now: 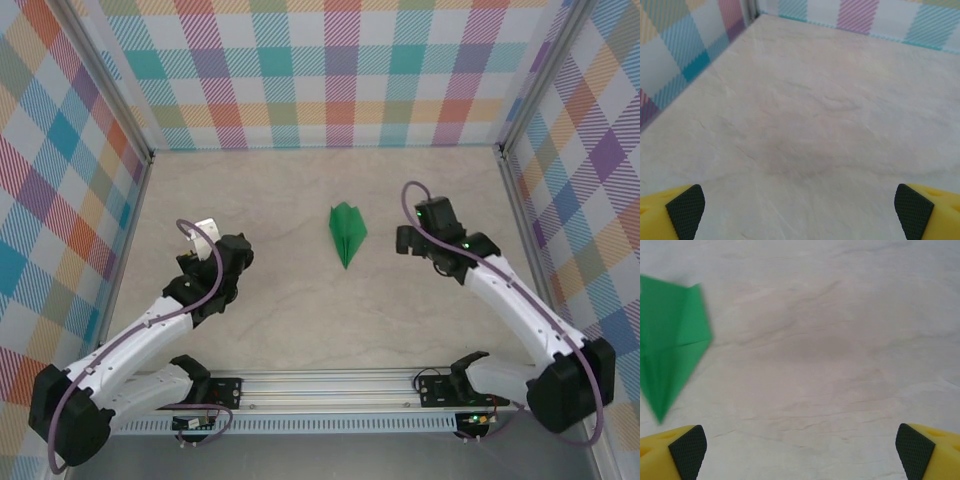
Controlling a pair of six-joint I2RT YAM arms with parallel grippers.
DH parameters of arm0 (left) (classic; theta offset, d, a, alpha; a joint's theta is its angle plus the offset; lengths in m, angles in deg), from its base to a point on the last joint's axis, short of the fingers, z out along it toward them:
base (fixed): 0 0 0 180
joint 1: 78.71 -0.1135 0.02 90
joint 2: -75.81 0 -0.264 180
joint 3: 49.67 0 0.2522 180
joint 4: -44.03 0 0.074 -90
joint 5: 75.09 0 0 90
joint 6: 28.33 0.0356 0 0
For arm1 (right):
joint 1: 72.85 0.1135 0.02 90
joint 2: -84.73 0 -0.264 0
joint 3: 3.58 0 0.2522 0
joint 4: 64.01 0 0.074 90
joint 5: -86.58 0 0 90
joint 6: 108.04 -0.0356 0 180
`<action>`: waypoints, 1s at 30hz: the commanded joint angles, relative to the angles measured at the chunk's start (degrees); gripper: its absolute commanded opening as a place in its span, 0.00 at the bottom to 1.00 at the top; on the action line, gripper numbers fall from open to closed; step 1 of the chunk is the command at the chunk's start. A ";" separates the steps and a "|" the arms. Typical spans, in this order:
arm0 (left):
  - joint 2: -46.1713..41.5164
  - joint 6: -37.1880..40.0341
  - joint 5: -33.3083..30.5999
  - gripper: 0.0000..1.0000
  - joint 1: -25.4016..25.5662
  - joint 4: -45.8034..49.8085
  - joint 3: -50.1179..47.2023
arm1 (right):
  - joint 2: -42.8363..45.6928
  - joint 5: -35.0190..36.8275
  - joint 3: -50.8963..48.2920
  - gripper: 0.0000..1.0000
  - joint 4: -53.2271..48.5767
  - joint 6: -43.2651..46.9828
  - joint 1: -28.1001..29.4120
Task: Fold a paper plane with a square sheet of paper (fold left side to right side)
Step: Reset both arms
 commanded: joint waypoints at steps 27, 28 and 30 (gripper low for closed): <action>28.41 23.55 22.57 1.00 -25.37 -70.99 -19.53 | -18.15 -19.91 -29.88 1.00 77.54 18.23 -20.91; 27.32 24.08 25.45 1.00 -25.37 -67.42 -18.77 | -20.33 -20.54 -30.38 1.00 80.09 18.43 -20.89; 28.34 25.59 28.75 1.00 -25.35 -72.41 -20.63 | -22.90 -21.43 -30.94 1.00 83.76 18.88 -20.91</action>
